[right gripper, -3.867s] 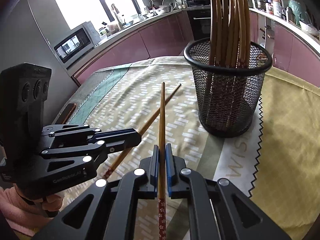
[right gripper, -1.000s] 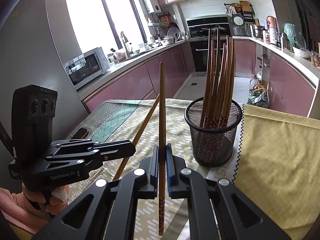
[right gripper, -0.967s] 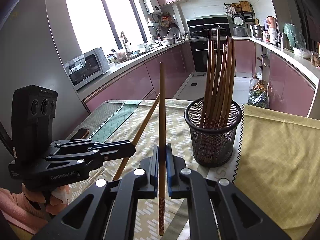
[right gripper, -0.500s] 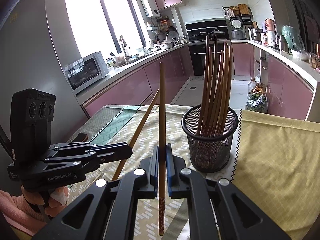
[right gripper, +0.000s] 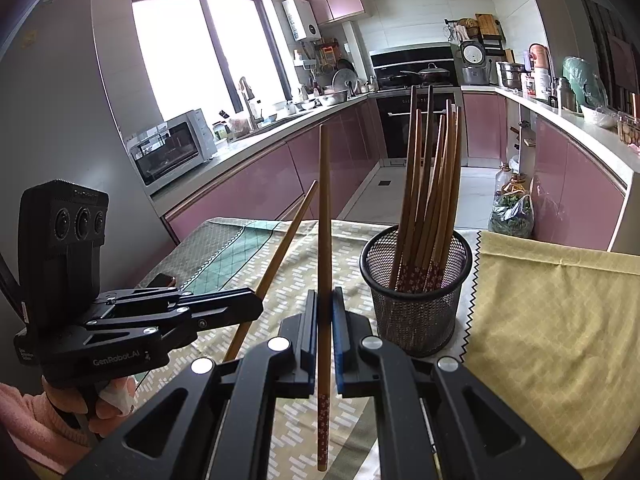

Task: Organize utensils
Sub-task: 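Carry both upright chopsticks over the black mesh cup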

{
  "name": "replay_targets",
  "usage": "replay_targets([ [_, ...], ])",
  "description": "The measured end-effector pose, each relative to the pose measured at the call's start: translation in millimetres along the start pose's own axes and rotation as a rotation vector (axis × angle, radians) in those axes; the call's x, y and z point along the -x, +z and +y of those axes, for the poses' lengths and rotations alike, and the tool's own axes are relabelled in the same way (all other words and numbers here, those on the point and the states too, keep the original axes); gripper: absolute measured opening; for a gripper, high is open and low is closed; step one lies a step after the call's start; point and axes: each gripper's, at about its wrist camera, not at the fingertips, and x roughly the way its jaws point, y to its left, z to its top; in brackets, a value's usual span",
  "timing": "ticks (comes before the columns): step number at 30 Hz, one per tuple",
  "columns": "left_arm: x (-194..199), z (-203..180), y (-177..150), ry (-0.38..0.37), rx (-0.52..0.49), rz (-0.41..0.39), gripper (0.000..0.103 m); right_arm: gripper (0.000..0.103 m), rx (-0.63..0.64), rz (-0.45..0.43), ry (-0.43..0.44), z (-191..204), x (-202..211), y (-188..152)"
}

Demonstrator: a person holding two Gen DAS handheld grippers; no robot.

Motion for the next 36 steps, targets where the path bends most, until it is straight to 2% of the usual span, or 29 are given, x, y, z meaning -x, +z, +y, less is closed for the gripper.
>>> replay_targets([
  [25, 2.5, -4.5, 16.2, -0.016, -0.013, -0.026, 0.007, 0.006, 0.01, -0.033, -0.01, -0.4, 1.2, 11.9],
  [36, 5.4, -5.9, 34.5, -0.032, -0.018, -0.059, 0.007, 0.006, 0.02, -0.058, -0.017, -1.5, 1.1, 26.3],
])
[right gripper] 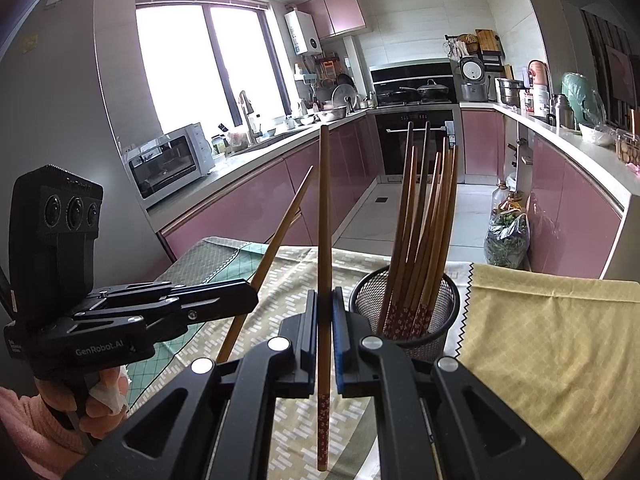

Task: Organize utensils
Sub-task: 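Carry both upright chopsticks over the black mesh cup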

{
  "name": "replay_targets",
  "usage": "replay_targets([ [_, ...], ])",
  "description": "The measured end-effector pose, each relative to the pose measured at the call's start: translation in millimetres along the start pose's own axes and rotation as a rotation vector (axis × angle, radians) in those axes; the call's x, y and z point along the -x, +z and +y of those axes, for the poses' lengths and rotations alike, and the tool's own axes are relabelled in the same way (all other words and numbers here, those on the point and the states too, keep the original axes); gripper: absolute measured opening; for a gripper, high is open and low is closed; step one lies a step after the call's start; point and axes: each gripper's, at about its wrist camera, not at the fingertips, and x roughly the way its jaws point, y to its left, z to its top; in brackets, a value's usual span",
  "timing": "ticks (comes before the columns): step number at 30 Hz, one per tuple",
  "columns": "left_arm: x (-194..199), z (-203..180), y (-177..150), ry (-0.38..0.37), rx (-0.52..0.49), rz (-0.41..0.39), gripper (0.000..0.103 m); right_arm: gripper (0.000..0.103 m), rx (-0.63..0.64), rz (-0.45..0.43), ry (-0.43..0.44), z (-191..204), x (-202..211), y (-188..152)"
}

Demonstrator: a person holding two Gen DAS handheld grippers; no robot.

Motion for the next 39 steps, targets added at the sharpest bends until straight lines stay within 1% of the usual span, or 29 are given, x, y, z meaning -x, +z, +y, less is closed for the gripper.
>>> replay_targets([
  [25, -10.7, -10.4, 20.2, -0.012, -0.016, -0.034, 0.007, 0.006, -0.009, -0.041, -0.014, -7.1, 2.0, 15.8],
  [30, -13.6, -11.5, 30.3, -0.019, -0.014, -0.05, 0.007, 0.006, -0.003, -0.056, -0.02, -8.6, 4.8, 23.3],
  [39, -19.4, -12.8, 54.6, -0.036, -0.003, -0.102, 0.007, 0.006, -0.001, -0.085, -0.031, -10.5, 6.0, 32.7],
])
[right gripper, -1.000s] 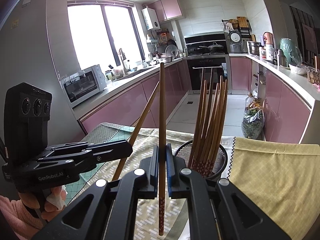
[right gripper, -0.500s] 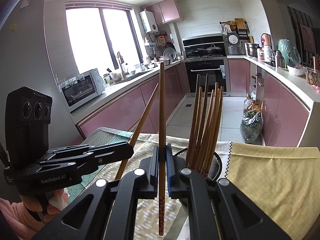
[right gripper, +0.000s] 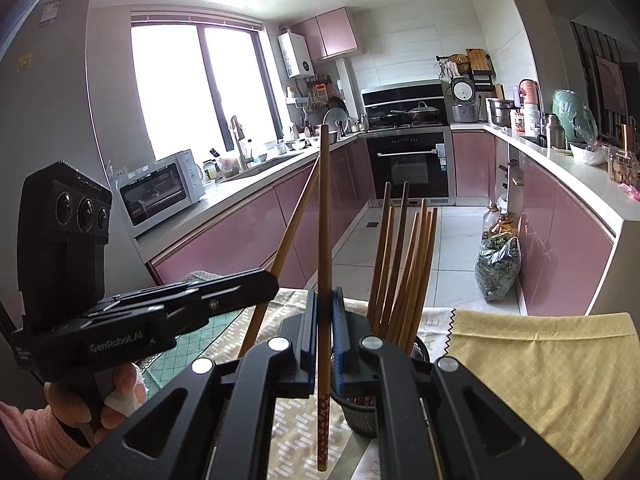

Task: Organize utensils
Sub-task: 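Carry both upright chopsticks over the black mesh cup, then lower both chopsticks into the mesh cup among the others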

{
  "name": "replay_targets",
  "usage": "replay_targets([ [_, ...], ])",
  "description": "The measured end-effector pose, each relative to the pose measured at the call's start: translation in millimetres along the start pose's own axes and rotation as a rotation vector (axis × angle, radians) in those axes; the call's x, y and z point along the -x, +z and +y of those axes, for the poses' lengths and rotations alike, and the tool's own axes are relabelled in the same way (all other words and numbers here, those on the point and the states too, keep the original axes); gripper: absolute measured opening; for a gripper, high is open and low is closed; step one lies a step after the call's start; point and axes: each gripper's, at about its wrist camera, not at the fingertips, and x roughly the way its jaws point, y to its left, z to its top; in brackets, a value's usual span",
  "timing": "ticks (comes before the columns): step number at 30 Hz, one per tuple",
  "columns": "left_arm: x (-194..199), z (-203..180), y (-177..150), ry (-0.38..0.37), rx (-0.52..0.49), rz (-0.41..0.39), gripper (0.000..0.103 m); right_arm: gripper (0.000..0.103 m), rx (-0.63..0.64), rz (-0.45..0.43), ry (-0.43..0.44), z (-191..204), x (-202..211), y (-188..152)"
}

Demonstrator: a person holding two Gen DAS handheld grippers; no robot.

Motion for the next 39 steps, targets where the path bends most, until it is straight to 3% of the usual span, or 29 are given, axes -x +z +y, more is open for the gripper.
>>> replay_targets([
  [8, -9.3, -3.2, 17.7, 0.004, -0.008, -0.058, 0.007, 0.006, -0.01, -0.019, -0.01, -5.0, -4.8, 7.4],
  [39, -44.5, 8.4, 40.3, -0.012, 0.033, -0.111, 0.007, 0.006, -0.036, -0.056, -0.039, -16.4, -22.0, 21.0],
])
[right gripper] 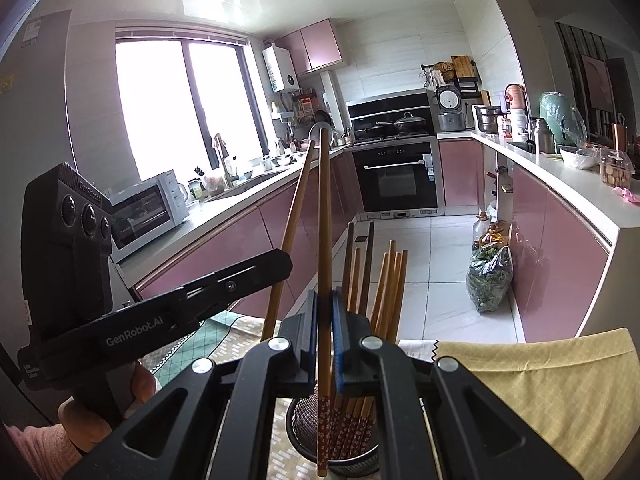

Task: Organize utensils
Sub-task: 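Lower both chopsticks into the mesh cup among the others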

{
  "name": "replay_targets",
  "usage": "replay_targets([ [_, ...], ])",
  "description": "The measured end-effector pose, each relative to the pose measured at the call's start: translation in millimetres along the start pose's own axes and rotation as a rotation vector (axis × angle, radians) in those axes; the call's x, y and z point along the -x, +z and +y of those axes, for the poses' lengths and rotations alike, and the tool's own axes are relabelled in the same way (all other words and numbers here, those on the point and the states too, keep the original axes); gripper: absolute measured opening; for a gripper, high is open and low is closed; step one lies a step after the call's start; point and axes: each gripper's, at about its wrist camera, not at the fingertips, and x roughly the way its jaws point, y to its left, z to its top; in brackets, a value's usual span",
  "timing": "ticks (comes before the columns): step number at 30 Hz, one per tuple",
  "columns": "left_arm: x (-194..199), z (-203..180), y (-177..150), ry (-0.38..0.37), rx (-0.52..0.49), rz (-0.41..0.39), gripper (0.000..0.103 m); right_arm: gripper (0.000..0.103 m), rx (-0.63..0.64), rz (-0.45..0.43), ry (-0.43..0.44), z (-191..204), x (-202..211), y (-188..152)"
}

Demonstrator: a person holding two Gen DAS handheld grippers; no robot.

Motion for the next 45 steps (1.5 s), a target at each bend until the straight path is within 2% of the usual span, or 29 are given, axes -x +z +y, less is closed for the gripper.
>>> replay_targets([
  [5, -2.0, 1.1, 2.7, 0.0, 0.002, -0.02, 0.007, 0.006, 0.0, -0.018, -0.002, -1.1, 1.6, 3.5],
  [17, -23.0, 3.2, -4.6, 0.062, -0.008, -0.074, 0.007, 0.006, 0.012, -0.048, -0.038, -0.1, -12.2, 5.3],
  [28, -34.8, -0.2, -17.2, 0.088, -0.047, -0.092, 0.007, 0.006, 0.009, -0.025, -0.046, -5.0, -22.1, -6.2],
  [45, -45.1, -13.3, -39.5, 0.124, -0.11, -0.064, 0.007, 0.006, -0.002, -0.002, -0.053, -13.0, -26.3, -21.1],
])
